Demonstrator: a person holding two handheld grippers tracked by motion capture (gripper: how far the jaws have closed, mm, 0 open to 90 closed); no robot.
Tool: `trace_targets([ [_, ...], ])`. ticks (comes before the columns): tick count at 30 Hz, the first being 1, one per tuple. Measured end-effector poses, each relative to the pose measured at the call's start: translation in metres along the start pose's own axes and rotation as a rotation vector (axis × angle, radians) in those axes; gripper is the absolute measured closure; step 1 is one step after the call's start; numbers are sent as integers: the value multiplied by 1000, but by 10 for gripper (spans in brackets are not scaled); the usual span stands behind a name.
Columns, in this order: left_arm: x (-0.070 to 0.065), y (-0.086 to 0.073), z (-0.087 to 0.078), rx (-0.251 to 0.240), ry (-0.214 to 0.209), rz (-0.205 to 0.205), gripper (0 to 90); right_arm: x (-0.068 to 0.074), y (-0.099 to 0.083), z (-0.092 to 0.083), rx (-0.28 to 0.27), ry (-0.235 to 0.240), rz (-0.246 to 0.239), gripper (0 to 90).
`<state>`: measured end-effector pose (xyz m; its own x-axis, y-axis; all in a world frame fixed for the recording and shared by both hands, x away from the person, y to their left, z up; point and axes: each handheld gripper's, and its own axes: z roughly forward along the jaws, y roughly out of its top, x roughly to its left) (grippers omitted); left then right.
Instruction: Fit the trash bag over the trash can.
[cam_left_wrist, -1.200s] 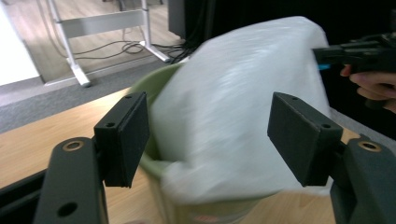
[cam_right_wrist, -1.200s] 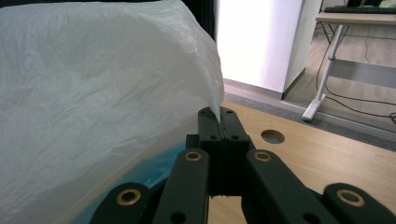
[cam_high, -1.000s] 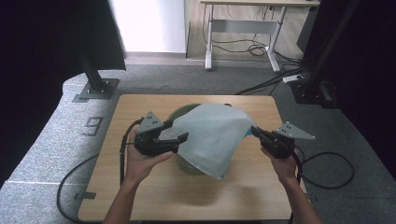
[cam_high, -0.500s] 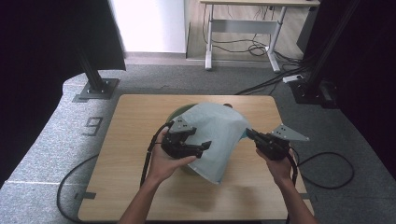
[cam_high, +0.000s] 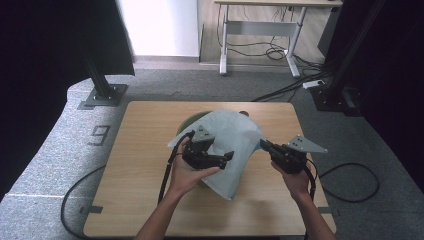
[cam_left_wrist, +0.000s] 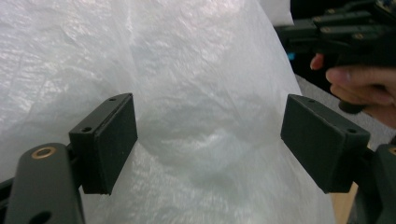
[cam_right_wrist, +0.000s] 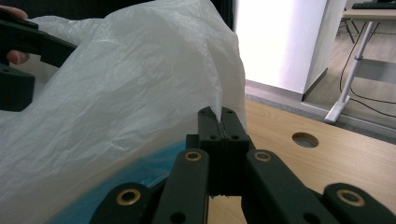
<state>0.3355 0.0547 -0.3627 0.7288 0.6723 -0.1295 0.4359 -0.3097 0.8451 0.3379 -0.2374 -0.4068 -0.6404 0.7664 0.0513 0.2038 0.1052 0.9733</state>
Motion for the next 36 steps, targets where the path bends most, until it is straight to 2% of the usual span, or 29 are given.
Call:
trace_targets([
  [4, -3, 1, 4, -3, 9, -10, 175, 2, 1, 2, 1, -3, -8, 883],
  [8, -7, 1, 8, -6, 31, -4, 176, 4, 2, 4, 3, -3, -10, 883],
  [15, -10, 2, 17, 24, 56, -14, 268, 8, 4, 3, -6, 9, -17, 883],
  [24, -11, 1, 22, 48, 38, -15, 435, 8, 5, 0, -14, 14, -15, 882],
  [29, -8, 0, 23, 49, 19, -22, 573, 7, 4, -2, -18, 14, -9, 882],
  [31, -7, 0, 24, 54, 29, -28, 604, 7, 4, -2, -18, 16, -8, 883],
  [34, -6, -1, 25, 57, 13, -35, 652, 8, 4, -2, -18, 19, -11, 883],
  [36, -7, -1, 24, 45, 8, -37, 653, 8, 4, -2, -19, 20, -11, 883],
])
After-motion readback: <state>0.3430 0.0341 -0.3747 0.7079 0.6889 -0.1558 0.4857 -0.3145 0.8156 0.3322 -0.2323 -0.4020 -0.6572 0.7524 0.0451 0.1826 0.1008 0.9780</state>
